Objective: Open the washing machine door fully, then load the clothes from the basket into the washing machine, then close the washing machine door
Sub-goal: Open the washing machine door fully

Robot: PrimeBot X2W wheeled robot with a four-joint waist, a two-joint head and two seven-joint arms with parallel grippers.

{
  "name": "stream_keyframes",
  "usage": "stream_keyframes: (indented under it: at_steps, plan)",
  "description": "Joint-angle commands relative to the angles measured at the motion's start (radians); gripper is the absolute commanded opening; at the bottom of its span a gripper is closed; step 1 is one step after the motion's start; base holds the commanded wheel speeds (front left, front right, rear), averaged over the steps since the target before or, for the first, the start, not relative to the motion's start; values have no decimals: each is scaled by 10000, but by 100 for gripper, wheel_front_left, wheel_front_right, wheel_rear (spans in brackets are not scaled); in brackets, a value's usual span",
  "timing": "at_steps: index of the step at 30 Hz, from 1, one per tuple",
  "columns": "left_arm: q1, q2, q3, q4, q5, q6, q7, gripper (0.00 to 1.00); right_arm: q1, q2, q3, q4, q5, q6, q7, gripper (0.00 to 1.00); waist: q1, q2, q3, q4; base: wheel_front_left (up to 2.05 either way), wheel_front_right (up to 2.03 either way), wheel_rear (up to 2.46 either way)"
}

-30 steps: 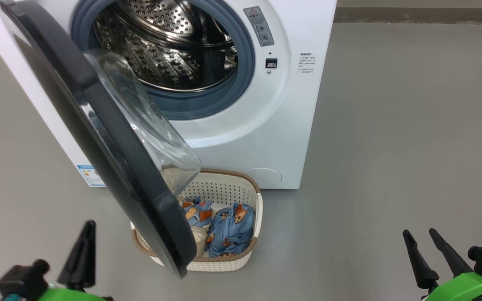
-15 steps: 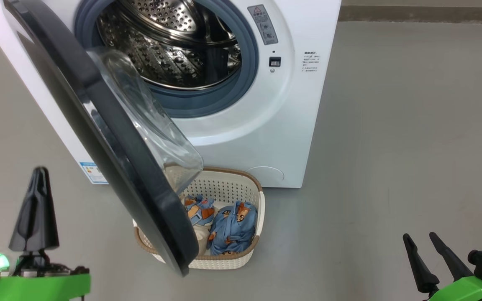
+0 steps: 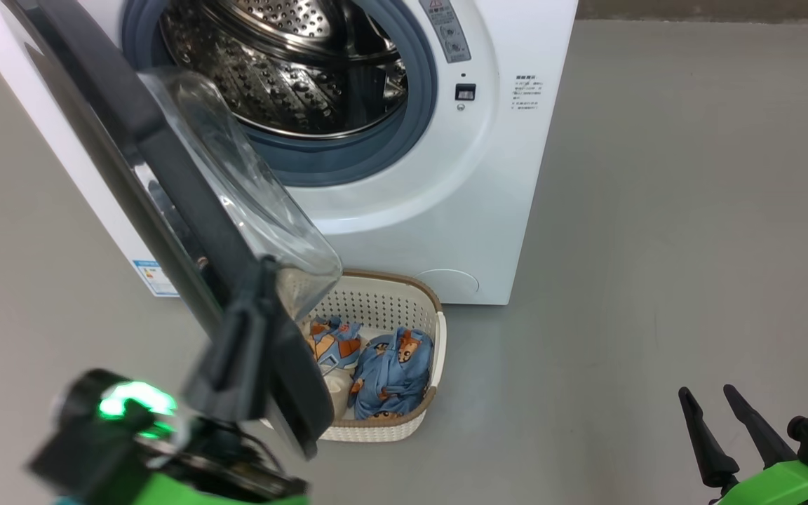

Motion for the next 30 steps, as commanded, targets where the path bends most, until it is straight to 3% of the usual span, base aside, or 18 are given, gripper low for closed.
stream_keyframes:
  at_steps: [1, 8, 16, 30]
  plan:
    - [-438, 8, 50, -183, -2, -65, 120, 0, -111, -168, 145, -239, -146, 16, -122, 100, 0, 0, 50, -1, 0, 0, 0]
    - [-214, -180, -1080, 1253, -316, -187, 139, 0, -208, -82, 101, -264, -285, 16, -122, 100, 0, 0, 171, -20, 0, 0, 0]
    - [-277, -296, -1058, 3054, -810, -176, -229, 0, -261, -101, 58, -309, -658, 16, -122, 100, 0, 0, 248, 6, 0, 0, 0]
    - [-517, -263, -721, 4513, -1156, -128, -639, 0, -127, -76, -119, -415, -790, 16, -122, 100, 0, 0, 43, 116, 0, 0, 0]
